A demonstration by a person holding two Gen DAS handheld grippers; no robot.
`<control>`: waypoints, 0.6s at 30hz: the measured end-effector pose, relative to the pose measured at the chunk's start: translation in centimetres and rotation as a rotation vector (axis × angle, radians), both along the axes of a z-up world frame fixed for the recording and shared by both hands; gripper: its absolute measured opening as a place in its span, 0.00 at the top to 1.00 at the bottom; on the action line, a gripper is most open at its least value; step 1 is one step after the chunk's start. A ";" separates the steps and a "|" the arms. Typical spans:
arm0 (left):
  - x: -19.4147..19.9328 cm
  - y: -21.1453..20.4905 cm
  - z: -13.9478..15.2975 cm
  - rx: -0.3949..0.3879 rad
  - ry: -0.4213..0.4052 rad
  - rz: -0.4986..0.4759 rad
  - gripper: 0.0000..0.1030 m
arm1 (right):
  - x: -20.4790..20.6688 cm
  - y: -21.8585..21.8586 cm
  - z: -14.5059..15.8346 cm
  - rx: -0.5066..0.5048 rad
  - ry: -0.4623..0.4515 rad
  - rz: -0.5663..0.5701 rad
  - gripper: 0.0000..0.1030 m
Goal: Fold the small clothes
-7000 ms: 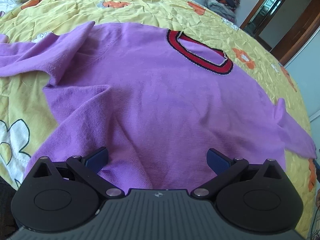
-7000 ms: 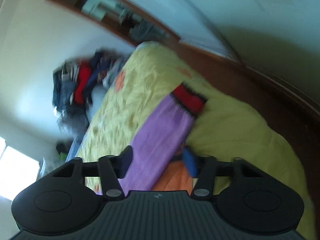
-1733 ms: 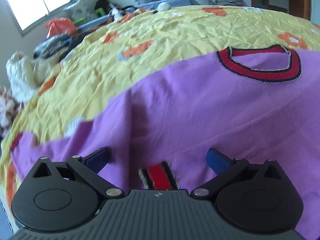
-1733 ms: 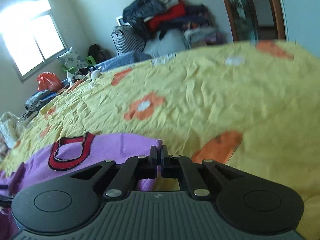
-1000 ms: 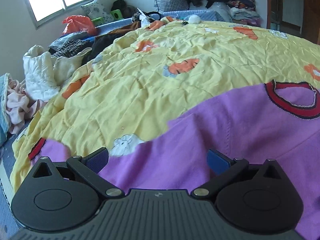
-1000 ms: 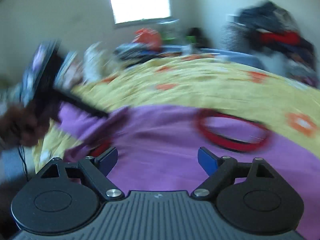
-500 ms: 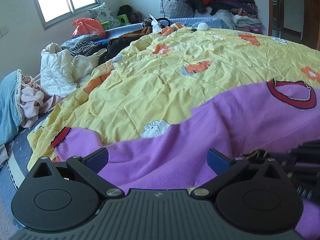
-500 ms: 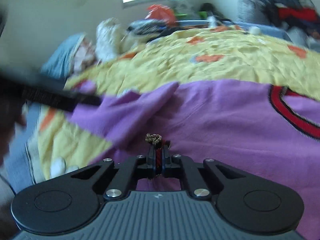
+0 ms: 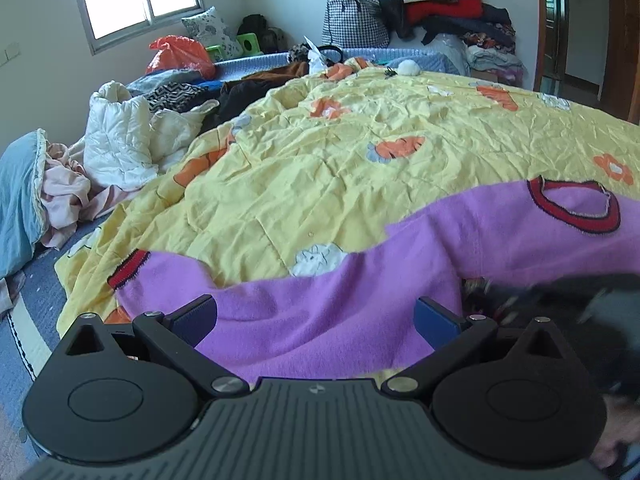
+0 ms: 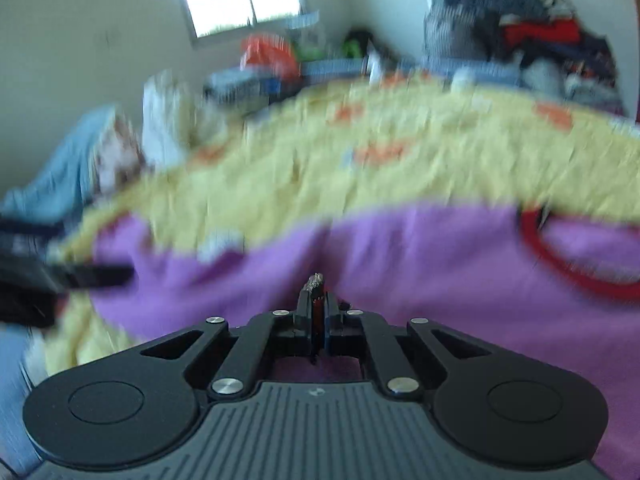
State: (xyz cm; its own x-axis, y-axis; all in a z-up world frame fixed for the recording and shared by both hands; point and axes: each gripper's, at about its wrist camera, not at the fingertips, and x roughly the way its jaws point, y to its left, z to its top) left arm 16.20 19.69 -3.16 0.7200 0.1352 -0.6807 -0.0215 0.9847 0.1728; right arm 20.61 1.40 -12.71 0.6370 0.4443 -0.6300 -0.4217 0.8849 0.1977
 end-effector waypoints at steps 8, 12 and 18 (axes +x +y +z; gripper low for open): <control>0.0 -1.8 0.4 -0.116 0.013 -0.046 0.00 | -4.2 -12.2 5.2 0.136 -0.158 -0.131 0.19; 1.3 -6.0 -0.4 -0.171 -0.005 -0.143 0.00 | -3.4 -25.3 4.8 0.127 -0.113 -0.422 0.61; 5.4 -12.1 -7.4 -0.008 0.111 -0.153 0.00 | -1.8 -34.5 0.4 -0.028 0.036 -0.602 0.68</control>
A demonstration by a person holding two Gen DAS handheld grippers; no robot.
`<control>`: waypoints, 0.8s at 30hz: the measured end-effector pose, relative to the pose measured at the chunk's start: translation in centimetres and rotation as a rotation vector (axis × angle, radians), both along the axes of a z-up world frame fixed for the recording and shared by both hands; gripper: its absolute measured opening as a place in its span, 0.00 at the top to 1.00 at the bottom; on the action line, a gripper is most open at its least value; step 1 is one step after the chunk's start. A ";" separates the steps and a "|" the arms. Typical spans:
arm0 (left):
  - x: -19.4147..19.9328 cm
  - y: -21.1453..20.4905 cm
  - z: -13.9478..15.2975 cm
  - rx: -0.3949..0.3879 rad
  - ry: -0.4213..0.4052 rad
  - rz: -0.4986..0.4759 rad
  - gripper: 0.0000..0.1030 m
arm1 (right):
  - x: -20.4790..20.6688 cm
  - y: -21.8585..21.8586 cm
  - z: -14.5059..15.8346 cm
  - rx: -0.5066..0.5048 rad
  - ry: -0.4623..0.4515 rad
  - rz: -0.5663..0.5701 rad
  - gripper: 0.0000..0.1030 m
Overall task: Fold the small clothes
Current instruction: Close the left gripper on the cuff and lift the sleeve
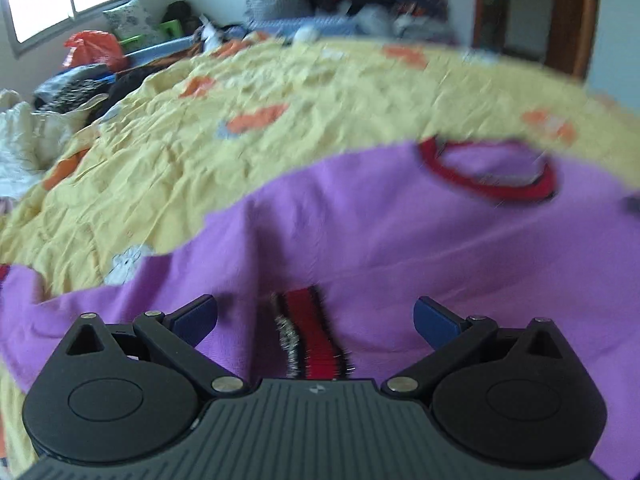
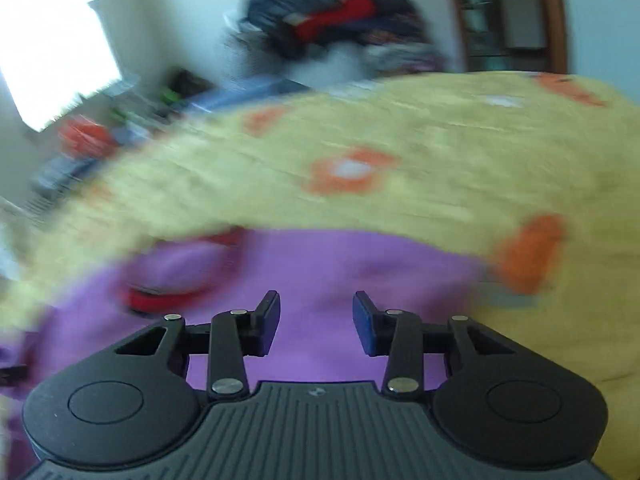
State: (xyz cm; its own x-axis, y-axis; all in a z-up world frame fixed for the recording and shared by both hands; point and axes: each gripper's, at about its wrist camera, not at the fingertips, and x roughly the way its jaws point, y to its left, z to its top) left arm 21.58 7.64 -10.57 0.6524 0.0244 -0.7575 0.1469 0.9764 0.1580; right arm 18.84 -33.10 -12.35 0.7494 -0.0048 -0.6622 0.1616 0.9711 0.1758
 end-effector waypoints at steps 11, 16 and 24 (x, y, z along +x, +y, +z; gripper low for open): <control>0.7 4.1 -1.3 -0.151 -0.008 0.084 0.00 | -2.9 3.3 1.3 -0.019 -0.078 0.085 0.68; -1.7 7.4 1.1 -0.180 -0.051 0.185 0.00 | -1.6 2.4 0.0 -0.045 -0.036 -0.003 0.65; -4.1 28.2 3.5 -0.336 -0.122 0.548 0.00 | -5.8 7.2 2.4 0.102 -0.167 0.169 0.28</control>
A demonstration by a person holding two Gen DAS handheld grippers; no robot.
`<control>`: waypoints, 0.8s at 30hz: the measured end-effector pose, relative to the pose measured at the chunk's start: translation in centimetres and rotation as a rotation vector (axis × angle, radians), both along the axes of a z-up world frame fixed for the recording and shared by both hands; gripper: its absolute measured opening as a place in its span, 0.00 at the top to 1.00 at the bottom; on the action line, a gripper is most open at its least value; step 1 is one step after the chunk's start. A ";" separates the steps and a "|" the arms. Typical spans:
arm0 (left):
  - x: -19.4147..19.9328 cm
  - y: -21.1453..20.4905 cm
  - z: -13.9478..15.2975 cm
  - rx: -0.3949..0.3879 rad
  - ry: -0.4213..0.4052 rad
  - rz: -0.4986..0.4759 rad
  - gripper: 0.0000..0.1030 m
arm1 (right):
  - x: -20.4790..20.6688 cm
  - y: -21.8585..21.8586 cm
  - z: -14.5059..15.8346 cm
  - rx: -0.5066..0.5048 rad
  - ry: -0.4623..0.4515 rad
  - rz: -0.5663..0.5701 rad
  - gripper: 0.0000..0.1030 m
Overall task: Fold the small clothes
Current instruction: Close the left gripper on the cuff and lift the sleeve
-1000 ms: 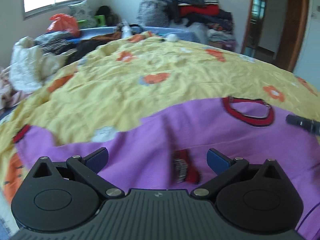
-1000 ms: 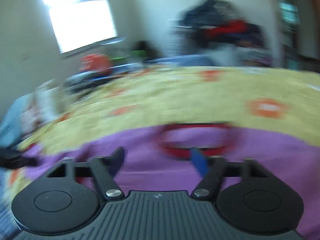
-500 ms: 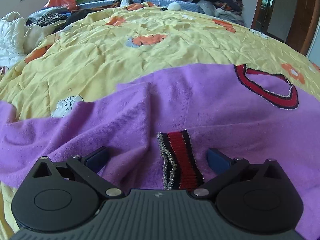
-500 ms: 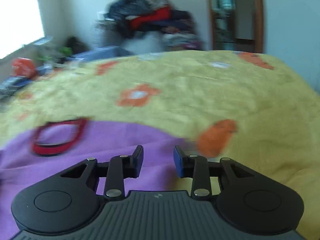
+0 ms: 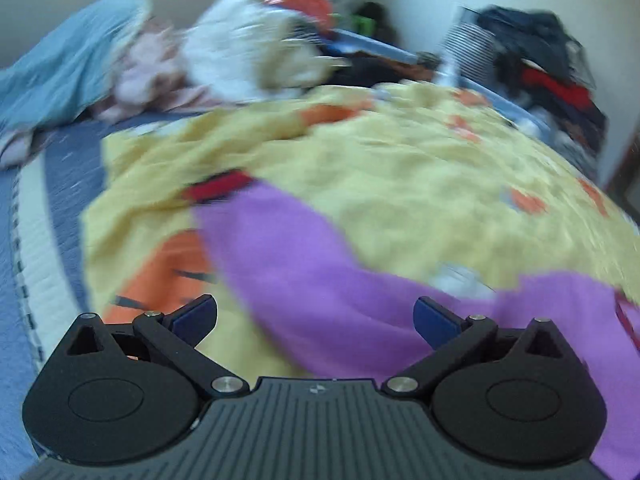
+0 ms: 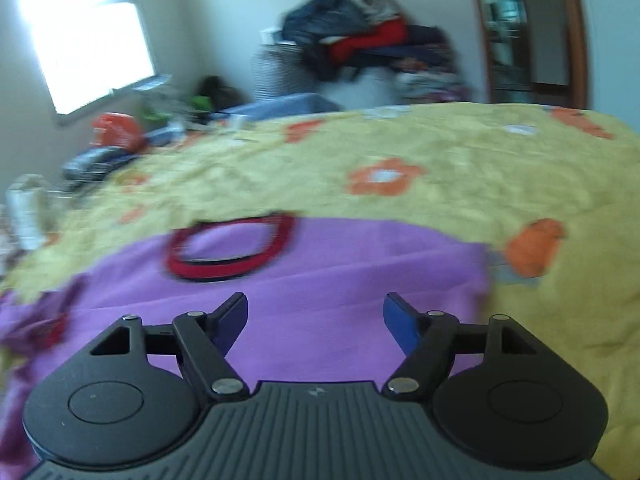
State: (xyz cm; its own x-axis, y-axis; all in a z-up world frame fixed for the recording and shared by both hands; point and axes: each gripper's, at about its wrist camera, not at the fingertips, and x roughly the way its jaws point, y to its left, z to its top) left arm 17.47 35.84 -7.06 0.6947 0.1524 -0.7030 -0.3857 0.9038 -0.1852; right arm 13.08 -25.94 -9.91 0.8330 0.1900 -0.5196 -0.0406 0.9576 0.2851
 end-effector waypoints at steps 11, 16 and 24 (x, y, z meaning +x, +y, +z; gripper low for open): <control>4.9 11.7 -2.8 -0.374 -0.036 0.059 0.01 | -2.7 6.2 0.9 -0.024 -0.043 0.076 0.24; 5.7 12.2 -2.1 -0.471 -0.089 0.000 0.12 | -3.2 6.0 1.4 -0.046 -0.075 0.059 0.20; 6.6 12.5 -4.0 -0.574 -0.068 0.015 0.28 | -3.6 6.0 1.4 -0.023 -0.100 0.050 0.18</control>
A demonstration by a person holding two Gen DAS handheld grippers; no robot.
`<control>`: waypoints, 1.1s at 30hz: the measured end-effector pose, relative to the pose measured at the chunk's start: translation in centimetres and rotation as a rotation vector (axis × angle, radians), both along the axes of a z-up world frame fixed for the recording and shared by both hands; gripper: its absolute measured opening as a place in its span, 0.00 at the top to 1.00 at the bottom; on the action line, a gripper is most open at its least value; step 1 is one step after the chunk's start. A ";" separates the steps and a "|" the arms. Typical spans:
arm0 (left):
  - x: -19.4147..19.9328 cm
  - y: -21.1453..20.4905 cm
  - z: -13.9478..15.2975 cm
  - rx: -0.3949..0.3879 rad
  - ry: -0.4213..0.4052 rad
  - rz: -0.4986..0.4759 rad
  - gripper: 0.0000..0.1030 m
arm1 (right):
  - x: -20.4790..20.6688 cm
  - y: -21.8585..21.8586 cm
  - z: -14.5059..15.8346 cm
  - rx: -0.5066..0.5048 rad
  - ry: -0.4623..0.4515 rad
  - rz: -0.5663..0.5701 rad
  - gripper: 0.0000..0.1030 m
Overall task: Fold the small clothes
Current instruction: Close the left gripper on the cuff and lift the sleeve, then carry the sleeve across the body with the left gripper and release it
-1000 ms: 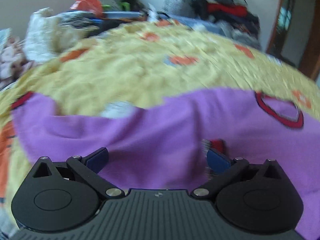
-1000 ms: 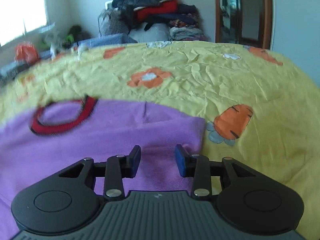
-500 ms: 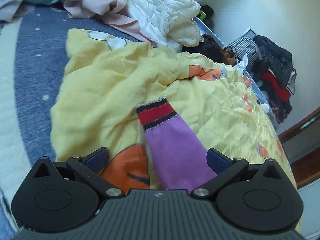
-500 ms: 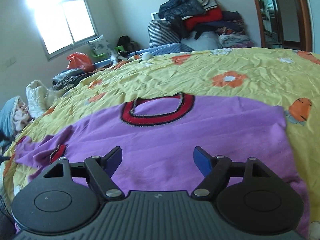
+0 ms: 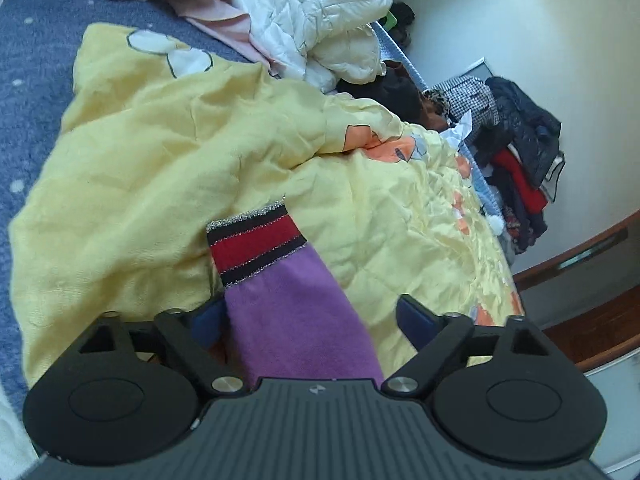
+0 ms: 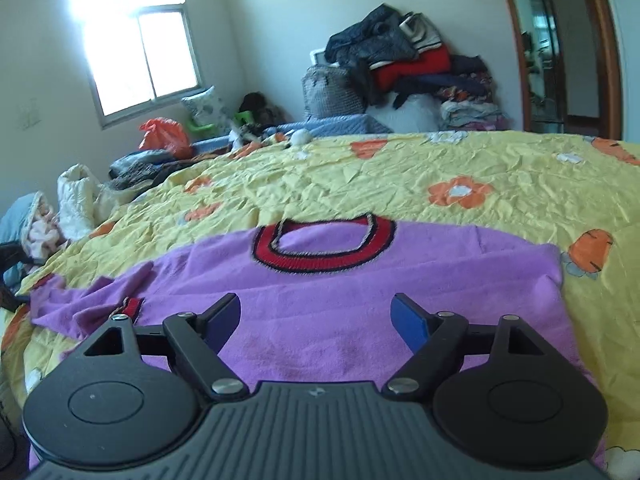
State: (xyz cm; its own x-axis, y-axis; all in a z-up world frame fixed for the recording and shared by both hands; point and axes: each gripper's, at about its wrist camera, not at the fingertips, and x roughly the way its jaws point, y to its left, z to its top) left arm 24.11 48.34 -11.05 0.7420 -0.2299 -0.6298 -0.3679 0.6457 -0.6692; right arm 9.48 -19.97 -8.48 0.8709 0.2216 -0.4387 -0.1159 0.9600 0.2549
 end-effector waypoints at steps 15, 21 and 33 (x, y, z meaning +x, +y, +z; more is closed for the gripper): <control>-5.2 -0.9 5.6 0.071 -0.160 0.187 0.98 | 0.1 -0.5 -0.2 -0.016 0.120 0.018 0.15; -10.9 -3.3 13.3 0.192 -0.346 0.277 0.98 | 0.1 -0.7 -0.8 0.029 0.153 0.032 0.15; -6.3 -23.5 22.3 0.353 -0.490 -0.113 0.98 | -0.1 -1.0 -1.9 0.046 0.223 -0.037 0.15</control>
